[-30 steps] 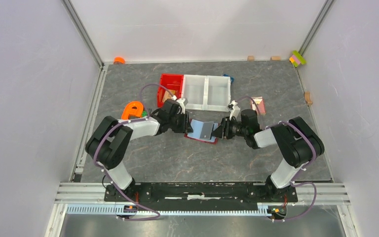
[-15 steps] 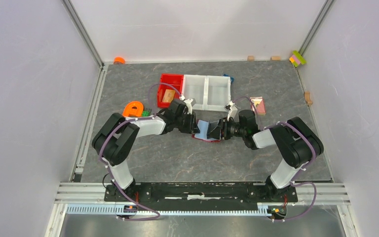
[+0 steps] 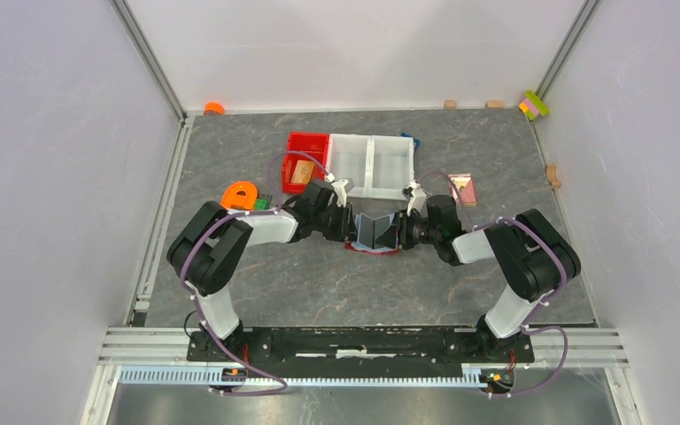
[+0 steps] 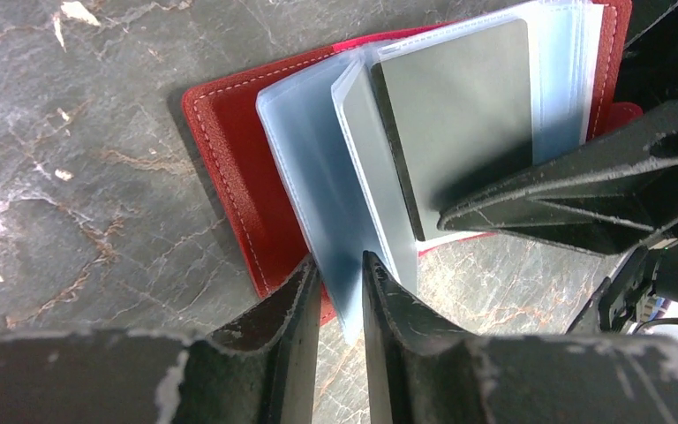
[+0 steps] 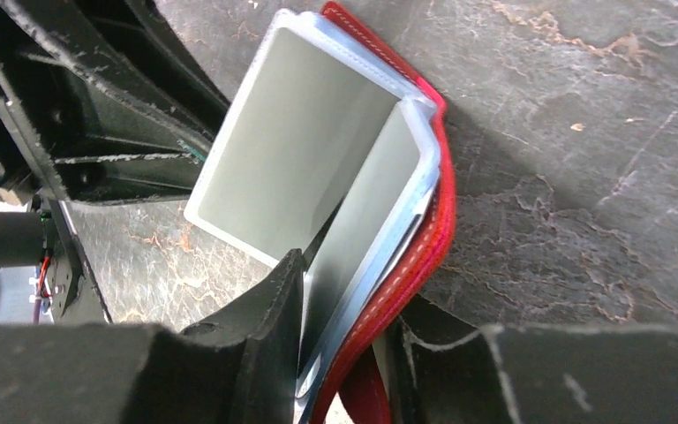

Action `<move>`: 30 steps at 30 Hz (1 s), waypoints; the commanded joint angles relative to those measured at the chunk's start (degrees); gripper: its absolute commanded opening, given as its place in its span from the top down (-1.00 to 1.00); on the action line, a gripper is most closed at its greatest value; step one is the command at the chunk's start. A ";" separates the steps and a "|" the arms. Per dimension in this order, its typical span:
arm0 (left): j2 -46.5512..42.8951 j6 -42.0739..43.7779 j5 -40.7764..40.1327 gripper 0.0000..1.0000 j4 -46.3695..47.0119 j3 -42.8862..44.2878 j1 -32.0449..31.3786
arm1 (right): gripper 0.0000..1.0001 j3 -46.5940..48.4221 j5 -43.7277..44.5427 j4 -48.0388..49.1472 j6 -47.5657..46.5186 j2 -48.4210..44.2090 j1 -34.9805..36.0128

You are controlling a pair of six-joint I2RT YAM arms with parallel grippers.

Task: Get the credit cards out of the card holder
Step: Remove the credit card from the card holder.

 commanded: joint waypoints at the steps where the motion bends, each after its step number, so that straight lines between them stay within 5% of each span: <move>1: -2.97 -0.44 -0.11 0.40 3.63 -2.68 -0.52 | 0.40 1.81 3.42 -2.96 -2.18 -0.51 0.38; 4: -3.04 -2.12 1.46 0.37 5.47 -3.55 0.14 | 0.62 2.05 4.41 -3.98 -2.61 -0.58 0.39; 7: -2.20 -4.35 3.95 0.13 7.46 -4.06 1.57 | 0.78 2.31 5.08 -5.03 -3.00 -0.47 0.27; 16: -1.77 -14.50 13.13 0.00 23.92 -10.79 7.99 | 0.86 2.43 5.40 -5.25 -2.71 -0.28 0.26; 20: -0.18 -19.40 18.14 -0.22 33.66 -13.11 9.59 | 0.87 2.34 4.49 -4.63 -2.50 -0.05 0.30; 25: 3.65 -20.76 20.43 -0.24 33.70 -11.19 9.43 | 0.87 2.03 2.90 -2.99 -1.55 0.31 0.29; 30: 3.07 -15.18 14.67 -0.26 21.53 -8.83 9.42 | 0.86 2.07 2.42 -2.70 -1.16 0.59 0.29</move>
